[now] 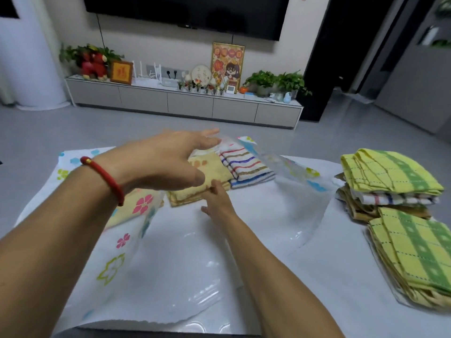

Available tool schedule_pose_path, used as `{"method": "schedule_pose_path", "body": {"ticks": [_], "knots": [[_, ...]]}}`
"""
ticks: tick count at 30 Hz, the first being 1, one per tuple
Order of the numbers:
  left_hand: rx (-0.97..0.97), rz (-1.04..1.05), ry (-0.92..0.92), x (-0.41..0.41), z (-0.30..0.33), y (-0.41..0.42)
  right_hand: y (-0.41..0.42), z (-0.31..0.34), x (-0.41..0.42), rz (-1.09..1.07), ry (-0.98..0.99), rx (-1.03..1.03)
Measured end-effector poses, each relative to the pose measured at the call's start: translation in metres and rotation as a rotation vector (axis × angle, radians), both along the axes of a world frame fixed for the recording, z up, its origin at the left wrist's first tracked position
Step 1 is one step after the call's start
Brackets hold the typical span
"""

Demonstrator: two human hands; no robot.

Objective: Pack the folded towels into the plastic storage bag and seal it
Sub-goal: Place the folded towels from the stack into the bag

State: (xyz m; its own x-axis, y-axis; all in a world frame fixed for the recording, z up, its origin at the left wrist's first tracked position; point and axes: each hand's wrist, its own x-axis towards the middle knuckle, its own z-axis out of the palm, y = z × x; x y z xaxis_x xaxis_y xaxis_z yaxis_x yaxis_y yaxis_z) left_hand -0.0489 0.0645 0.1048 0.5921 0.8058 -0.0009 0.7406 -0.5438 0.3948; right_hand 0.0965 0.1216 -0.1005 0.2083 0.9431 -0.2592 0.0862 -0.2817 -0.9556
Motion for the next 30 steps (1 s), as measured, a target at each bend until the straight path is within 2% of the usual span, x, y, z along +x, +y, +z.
{"method": "schedule_pose_path", "body": {"ticks": [2,8,11,14,16,18,21,23,27,30], "knots": [[-0.007,0.003,0.033,0.003,-0.002,-0.002,-0.021,0.005,0.025,0.061,-0.1,-0.015],[0.099,-0.065,0.089,0.027,-0.021,-0.01,-0.129,0.032,0.134,0.193,-0.625,0.01],[0.19,-0.096,0.139,0.038,-0.039,-0.014,-0.183,0.055,0.207,0.031,-0.842,0.019],[0.239,-0.093,0.126,0.042,-0.053,-0.022,-0.222,0.065,0.287,-0.257,-1.06,-0.015],[0.265,-0.086,0.113,0.043,-0.059,-0.025,-0.24,0.059,0.336,-0.415,-1.206,-0.12],[0.285,-0.084,0.106,0.043,-0.064,-0.026,-0.252,0.047,0.368,-0.46,-1.317,-0.311],[0.309,-0.068,0.068,0.045,-0.07,-0.026,-0.256,0.032,0.387,-0.44,-1.202,-0.602],[0.328,-0.047,0.049,0.048,-0.074,-0.026,-0.252,0.031,0.389,-0.415,-1.127,-0.694],[0.357,-0.02,0.021,0.052,-0.08,-0.025,-0.245,0.042,0.398,-0.533,-1.053,-0.578],[0.353,-0.009,0.03,0.053,-0.08,-0.026,-0.243,0.059,0.406,-0.583,-0.793,-0.479]]}}
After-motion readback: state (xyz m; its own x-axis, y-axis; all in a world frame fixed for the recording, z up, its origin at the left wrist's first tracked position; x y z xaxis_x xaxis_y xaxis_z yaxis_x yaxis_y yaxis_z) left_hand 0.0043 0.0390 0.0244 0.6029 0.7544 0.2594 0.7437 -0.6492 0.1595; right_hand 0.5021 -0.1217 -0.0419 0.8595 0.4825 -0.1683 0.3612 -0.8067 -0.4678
